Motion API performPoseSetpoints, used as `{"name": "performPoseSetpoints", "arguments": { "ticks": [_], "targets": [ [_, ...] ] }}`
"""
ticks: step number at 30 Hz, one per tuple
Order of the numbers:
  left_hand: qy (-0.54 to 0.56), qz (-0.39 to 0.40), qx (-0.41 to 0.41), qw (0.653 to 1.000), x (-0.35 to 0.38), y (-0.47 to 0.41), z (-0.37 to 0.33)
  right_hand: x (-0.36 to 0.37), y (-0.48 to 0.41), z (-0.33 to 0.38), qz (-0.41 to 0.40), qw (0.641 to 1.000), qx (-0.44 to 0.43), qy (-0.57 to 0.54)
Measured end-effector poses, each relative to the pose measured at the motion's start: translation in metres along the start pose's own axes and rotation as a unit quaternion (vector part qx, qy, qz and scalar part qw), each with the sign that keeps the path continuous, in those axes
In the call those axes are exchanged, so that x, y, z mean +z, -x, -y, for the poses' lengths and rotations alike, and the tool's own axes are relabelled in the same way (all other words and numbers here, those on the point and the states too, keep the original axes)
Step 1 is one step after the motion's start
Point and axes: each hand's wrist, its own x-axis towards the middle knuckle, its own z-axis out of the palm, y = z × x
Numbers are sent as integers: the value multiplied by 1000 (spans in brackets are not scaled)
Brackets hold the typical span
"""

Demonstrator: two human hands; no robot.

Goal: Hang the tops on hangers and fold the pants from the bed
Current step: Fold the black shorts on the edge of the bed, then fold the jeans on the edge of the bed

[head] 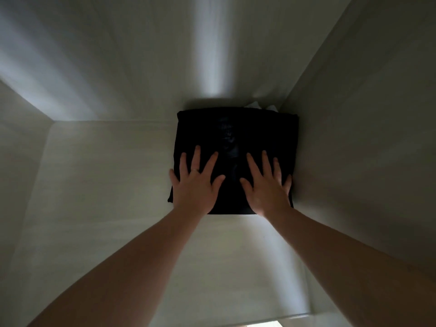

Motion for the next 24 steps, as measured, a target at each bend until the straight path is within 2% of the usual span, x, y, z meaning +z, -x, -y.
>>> {"name": "performPoseSetpoints", "arguments": {
  "ticks": [6,10,12,14,19,24],
  "targets": [
    [28,33,-32,999,5,77,3,-7,64,0,57,998,13,-3],
    [21,121,-64,990,15,159,5,-8,128,-3,144,989,24,22],
    [43,179,-96,978,14,193,7,-12,158,-3,161,986,33,19],
    [65,203,-108,971,7,222,8,-17,190,-3,170,985,21,27],
    [83,128,-87,985,-20,283,11,-24,260,1,183,980,-64,46],
    [79,73,-112,988,-41,340,9,-30,311,-6,185,967,-157,74]
  ]
}}
